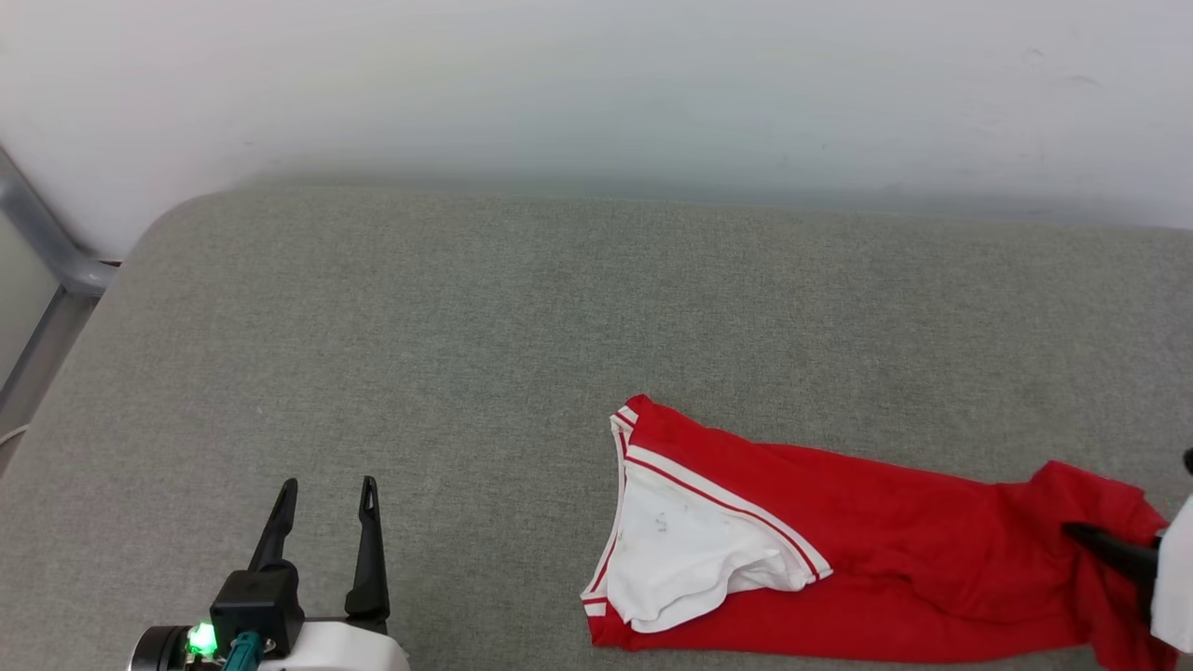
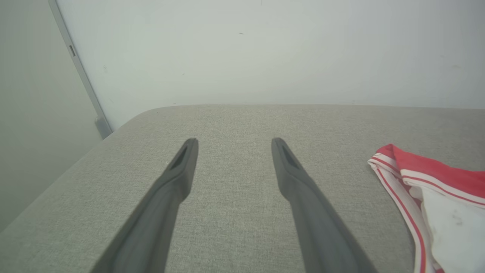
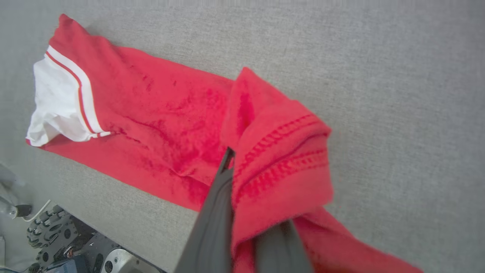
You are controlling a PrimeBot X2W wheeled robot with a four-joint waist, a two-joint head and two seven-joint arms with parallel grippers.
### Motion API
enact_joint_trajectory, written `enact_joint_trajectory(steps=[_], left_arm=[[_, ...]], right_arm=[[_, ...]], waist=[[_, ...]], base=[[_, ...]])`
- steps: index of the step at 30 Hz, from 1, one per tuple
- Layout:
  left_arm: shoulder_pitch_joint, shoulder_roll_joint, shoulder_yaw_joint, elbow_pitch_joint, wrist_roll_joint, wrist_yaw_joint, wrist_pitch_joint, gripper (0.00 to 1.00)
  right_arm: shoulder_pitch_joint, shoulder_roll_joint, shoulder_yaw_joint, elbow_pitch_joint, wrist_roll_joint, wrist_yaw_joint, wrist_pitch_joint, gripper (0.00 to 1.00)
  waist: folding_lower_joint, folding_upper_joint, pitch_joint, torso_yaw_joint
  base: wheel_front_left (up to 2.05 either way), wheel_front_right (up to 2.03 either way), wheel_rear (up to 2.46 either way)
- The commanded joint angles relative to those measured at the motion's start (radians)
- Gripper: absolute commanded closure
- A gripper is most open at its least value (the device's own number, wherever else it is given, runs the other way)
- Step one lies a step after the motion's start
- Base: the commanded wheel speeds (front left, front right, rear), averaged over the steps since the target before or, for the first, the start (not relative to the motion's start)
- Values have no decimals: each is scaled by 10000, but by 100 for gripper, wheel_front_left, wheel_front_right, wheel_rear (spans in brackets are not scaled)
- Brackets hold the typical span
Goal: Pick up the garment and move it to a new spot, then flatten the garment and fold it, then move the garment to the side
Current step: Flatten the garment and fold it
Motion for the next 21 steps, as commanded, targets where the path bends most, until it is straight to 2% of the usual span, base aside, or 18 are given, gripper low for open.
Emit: enact_joint_trajectory(steps=[1,6,11,21], left_arm=[[77,-55,-3,13,29,-57,-21,0],[-105,-106,-119,39,123,-130,-21,0],[-298,-145,-249,88,151,-182,-21,0],[-658,-204,-347,172,180,-258,-21,0]], right_arm=[[40,186,-21,-302,59,-5,142,100],[-242,819,-127,-1164,-175,-5,684,100],[-753,1752,67,-1505,-828,-5,1157,100],[-2367,3516,1294,-732,-2094,-5,1255,100]], waist=[[0,-1,17,2],[0,-1,150,79],[0,-1,328,196],[0,-1,644,412]], base=[[0,0,0],[0,0,0],[0,0,0],[0,0,0]])
